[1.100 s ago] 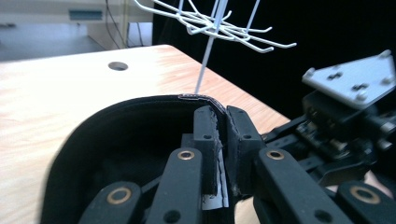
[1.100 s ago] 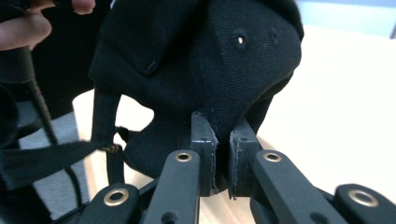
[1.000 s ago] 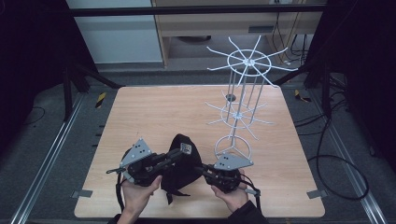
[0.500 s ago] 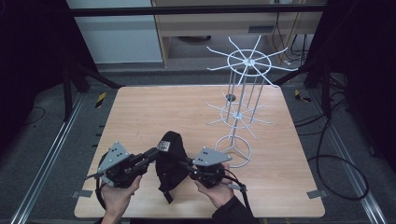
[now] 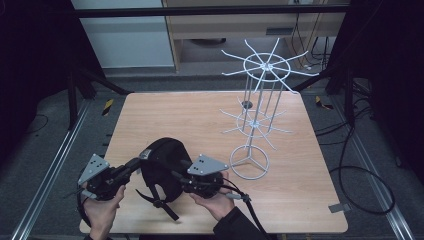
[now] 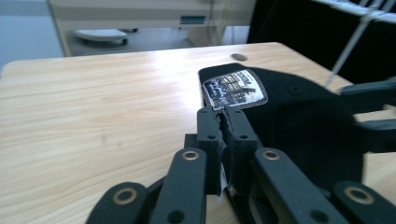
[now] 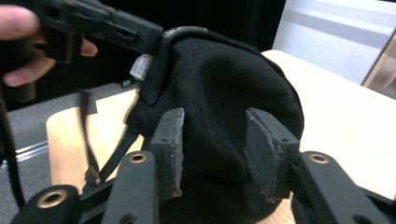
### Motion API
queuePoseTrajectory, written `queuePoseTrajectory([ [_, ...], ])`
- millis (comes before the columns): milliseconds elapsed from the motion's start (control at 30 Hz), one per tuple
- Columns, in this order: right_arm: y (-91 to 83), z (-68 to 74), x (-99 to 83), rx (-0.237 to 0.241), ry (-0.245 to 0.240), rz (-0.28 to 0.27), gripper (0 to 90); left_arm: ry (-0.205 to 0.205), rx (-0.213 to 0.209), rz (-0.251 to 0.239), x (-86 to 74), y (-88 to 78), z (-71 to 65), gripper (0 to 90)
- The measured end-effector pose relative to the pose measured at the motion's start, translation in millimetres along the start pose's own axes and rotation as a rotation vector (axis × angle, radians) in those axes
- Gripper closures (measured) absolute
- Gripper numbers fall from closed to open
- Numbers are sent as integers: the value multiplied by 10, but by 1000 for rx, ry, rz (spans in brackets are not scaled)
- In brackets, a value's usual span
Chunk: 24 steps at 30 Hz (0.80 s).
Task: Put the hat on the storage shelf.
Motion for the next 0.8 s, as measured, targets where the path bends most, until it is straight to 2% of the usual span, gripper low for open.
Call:
queuePoseTrajectory([
  [67,-58,-24,-19,9,4,-2,557,-2,14,14,-60,15,75,898],
  [233,-155,-132,-162,-2,12,34,555,-29,49,57,-216,54,230,898],
  [333,-199,-192,-256,-10,20,50,554,-42,63,83,-293,58,299,897],
  [400,-262,-226,-346,-17,15,69,553,-72,63,113,-390,76,342,897],
  [433,-262,-226,-346,-17,15,69,553,-72,63,113,-390,76,342,897],
  [633,-358,-266,-540,-23,16,103,552,-118,123,195,-628,121,510,895],
  [733,-368,-275,-624,-23,13,124,550,-141,147,179,-625,72,621,889],
  [800,-378,-304,-650,-25,13,125,551,-138,170,166,-602,21,691,871],
])
Point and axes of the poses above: each handheld gripper's, and its own axes: y roughly forward along the jaws, x roughly out of its top, z roughly to its left, the point moved 9 cm from there along y, roughly forward along the jaws, and after that the axes turned 7 degrees about y, right-handed, at the moved point
